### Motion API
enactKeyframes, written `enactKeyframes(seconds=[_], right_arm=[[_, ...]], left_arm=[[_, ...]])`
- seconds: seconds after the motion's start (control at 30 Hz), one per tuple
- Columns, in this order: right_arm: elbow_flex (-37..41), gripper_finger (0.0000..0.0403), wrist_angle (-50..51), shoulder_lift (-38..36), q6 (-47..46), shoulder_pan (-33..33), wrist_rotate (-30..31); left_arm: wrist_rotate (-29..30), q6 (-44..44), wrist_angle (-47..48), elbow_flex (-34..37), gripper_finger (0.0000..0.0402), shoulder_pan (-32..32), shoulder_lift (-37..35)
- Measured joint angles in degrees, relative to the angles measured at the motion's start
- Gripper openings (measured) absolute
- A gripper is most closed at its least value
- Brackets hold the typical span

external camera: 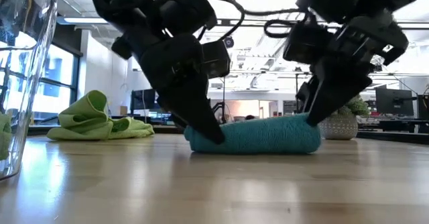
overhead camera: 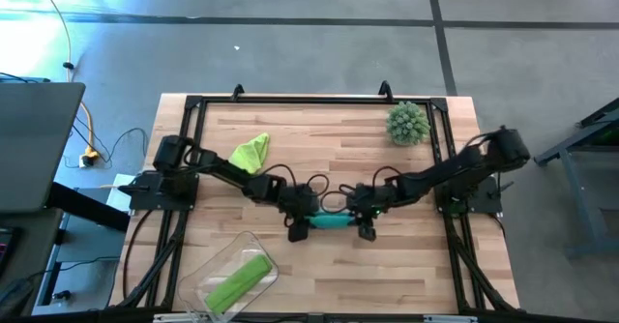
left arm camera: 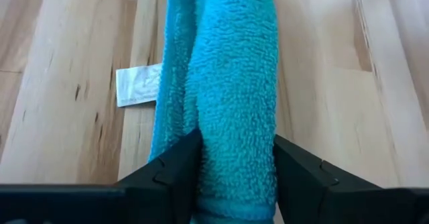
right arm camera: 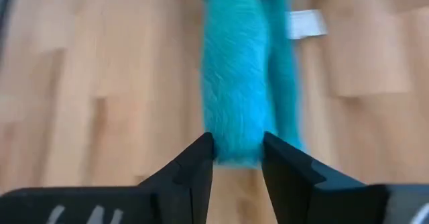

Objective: Roll microfiber towels into tight, uniform cylinder then place into a basket
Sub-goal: Roll the blue microfiber cloth

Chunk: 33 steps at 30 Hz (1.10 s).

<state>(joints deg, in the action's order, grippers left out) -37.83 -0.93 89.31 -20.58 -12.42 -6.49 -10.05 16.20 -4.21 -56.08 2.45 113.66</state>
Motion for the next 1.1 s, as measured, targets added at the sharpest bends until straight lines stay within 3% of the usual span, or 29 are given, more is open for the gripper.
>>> enactKeyframes(seconds=[0.17, 0.5, 0.7, 0.87, 1.1], right_arm=[[-0.04, 0.0113, 7.91, -5.57, 3.85, -3.45, 10.25], [-0.28, 0.0113, -4.60, -3.15, 23.65, -19.49, 34.87], [-0.31, 0.0151, -5.07, 4.32, 16.43, -17.63, 33.32], [-0.30, 0.0195, -7.63, 9.15, 17.96, -15.38, 35.24], [-0.30, 0.0206, -13.07, 8.80, 14.73, -15.99, 35.26]], left_arm=[[-2.20, 3.74, -2.25, 0.34, 0.0154, -1.05, 0.06], [-4.14, 7.50, -3.05, 0.43, 0.0153, -2.46, 0.18], [-4.85, 9.02, -3.68, 0.49, 0.0153, -2.44, 0.29], [-4.91, 10.91, -3.83, 0.49, 0.0153, -2.40, 0.29], [-5.81, 13.02, -4.00, 0.47, 0.0153, -2.40, 0.36]])
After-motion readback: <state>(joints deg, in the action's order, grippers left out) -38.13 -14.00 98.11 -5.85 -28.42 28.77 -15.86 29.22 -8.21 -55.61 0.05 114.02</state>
